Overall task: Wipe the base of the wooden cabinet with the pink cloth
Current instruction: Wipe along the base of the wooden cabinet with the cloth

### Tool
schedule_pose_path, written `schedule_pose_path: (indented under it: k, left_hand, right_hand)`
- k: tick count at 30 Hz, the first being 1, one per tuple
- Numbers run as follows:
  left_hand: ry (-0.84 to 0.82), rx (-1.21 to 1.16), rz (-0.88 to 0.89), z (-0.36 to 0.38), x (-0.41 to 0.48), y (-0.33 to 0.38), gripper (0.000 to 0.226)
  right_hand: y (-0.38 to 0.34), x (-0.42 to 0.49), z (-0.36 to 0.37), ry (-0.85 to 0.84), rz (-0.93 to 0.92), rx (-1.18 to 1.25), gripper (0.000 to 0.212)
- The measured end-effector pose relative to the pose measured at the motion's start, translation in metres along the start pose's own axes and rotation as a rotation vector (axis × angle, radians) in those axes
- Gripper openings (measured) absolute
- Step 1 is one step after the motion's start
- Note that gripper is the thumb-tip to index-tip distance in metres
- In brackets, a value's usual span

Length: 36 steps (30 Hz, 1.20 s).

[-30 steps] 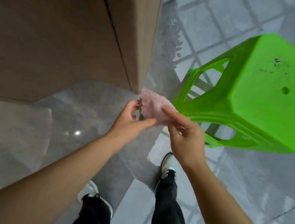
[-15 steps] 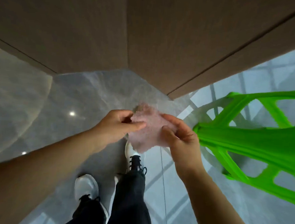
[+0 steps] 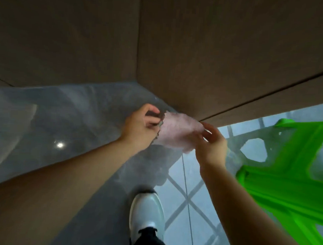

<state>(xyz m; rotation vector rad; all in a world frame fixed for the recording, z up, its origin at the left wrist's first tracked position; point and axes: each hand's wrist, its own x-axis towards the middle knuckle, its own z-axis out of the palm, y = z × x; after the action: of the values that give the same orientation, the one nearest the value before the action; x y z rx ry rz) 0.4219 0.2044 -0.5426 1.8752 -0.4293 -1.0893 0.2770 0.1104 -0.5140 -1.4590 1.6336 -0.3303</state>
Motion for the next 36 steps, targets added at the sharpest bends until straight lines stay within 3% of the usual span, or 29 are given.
schedule_pose_path:
  k: [2, 4, 6, 8, 13, 17, 21, 23, 26, 30, 34, 36]
  left_hand:
    - [-0.097, 0.292, 0.064, 0.006, 0.022, -0.028, 0.036]
    - [-0.115, 0.78, 0.195, 0.002, 0.038, -0.06, 0.054]
    - [-0.059, 1.027, 0.366, -0.007, 0.046, -0.083, 0.062]
    - [0.003, 1.151, 0.425, -0.012, 0.049, -0.093, 0.062]
    - [-0.075, 1.266, 0.377, -0.016, 0.039, -0.084, 0.067]
    - [-0.024, 1.328, 0.268, -0.038, 0.042, -0.087, 0.072]
    - [0.004, 1.35, 0.275, -0.054, 0.05, -0.091, 0.069]
    - [0.014, 1.361, 0.297, -0.055, 0.051, -0.095, 0.066]
    - [0.038, 1.331, 0.302, -0.048, 0.05, -0.108, 0.067]
    - [0.079, 1.342, 0.311, -0.039, 0.048, -0.124, 0.067]
    - [0.052, 1.262, 0.269, -0.04, 0.043, -0.105, 0.071]
    - [0.067, 1.224, 0.156, -0.041, 0.031, -0.108, 0.07]
  right_hand:
    - [0.027, 0.01, 0.019, 0.172, -0.069, -0.147, 0.037]
    - [0.056, 0.011, 0.033, 0.195, -0.29, -0.321, 0.049]
    - [0.08, 0.01, 0.043, 0.094, -0.555, -0.448, 0.058]
    - [0.094, 0.012, 0.048, -0.064, -0.641, -0.575, 0.066]
    - [0.079, 0.027, 0.055, -0.238, -0.616, -0.958, 0.078]
    - [0.064, 0.045, 0.073, -0.204, -0.442, -0.857, 0.077]
    - [0.054, 0.064, 0.071, -0.008, -0.563, -0.907, 0.041]
    - [0.053, 0.065, 0.064, 0.034, -0.658, -0.921, 0.038]
    - [0.068, 0.052, 0.065, -0.011, -0.71, -0.758, 0.038]
    - [0.09, 0.027, 0.098, -0.148, -0.537, -0.838, 0.071]
    - [0.023, 0.024, 0.182, -0.034, -0.07, -0.686, 0.098]
    - [-0.018, 0.027, 0.224, -0.027, 0.059, -0.573, 0.1]
